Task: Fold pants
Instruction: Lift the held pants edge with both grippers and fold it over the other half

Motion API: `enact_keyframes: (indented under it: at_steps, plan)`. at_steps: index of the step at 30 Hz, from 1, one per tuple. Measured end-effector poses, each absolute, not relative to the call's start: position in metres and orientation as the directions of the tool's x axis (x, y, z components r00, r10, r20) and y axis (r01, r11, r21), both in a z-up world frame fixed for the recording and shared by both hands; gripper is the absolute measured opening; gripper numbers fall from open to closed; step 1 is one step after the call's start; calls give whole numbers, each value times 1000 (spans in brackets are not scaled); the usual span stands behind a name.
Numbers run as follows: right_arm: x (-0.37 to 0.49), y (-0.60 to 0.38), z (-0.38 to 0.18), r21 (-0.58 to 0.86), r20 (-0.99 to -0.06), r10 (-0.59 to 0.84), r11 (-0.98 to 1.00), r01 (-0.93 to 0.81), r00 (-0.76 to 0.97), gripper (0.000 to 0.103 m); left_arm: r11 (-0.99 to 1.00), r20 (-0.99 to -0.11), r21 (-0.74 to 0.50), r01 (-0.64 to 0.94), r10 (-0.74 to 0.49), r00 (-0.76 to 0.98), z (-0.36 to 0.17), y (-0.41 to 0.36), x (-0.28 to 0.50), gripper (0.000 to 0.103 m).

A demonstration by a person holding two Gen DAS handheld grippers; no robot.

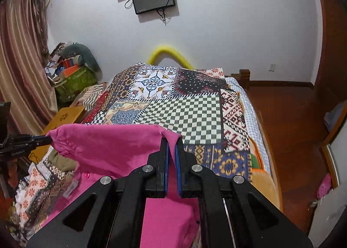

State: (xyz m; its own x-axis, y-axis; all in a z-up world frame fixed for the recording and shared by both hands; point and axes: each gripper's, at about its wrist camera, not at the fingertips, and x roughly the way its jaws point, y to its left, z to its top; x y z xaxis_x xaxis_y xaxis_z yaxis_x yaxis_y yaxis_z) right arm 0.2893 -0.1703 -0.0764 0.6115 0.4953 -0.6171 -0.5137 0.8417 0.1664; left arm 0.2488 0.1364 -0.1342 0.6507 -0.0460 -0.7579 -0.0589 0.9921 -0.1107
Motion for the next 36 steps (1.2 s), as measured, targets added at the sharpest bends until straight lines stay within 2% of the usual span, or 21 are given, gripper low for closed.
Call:
enact_keyframes:
  at_steps: [14, 29, 36]
  plan:
    - [213, -187, -85, 110, -650, 456, 848, -519, 607, 5, 995, -749, -101, 6, -80, 658, -139, 119, 173, 7]
    - [154, -212, -130, 161, -716, 440, 859, -486, 541, 5, 998, -795, -21, 65, -57, 605, -178, 87, 119, 7]
    - [142, -221, -158, 205, -753, 439, 864, -459, 491, 5, 996, -833, -66, 54, -84, 546, -207, 87, 106, 7]
